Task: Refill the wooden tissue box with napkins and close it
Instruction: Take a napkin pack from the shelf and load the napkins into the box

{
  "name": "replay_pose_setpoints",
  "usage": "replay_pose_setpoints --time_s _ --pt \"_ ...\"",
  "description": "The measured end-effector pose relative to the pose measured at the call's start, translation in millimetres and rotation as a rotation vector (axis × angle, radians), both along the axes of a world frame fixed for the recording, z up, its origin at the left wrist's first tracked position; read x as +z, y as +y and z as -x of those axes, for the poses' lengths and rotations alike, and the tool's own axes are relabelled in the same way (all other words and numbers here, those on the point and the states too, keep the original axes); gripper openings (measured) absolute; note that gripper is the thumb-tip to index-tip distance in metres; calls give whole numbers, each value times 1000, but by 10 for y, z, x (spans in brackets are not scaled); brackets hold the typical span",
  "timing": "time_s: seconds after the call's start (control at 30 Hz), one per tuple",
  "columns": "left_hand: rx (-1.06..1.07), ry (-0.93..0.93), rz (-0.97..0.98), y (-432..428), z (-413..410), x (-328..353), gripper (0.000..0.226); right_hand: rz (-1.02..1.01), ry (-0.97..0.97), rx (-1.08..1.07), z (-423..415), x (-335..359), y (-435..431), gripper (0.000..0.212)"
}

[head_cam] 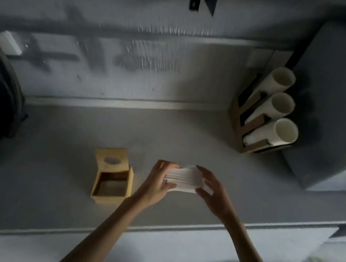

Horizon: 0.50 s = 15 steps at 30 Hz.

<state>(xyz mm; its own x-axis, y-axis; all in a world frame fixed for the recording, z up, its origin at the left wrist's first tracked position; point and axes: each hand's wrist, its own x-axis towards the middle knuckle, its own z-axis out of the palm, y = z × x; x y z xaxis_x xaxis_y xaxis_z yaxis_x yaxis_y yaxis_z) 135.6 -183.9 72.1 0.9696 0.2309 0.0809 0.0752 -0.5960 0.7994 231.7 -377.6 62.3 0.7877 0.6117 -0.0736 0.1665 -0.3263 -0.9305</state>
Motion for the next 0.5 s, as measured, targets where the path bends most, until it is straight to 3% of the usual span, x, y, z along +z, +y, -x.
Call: replay_pose_setpoints --time_s 0.23,0.37,0.5 --pt "54 231 162 -347 11 -1073 50 93 102 -88 107 -1129 -205 65" --pt "150 264 291 -444 -6 -1310 80 110 74 -70 107 -1399 -259 66" --pt "189 311 447 -450 49 -1472 80 104 65 -36 125 -1471 -256 69"
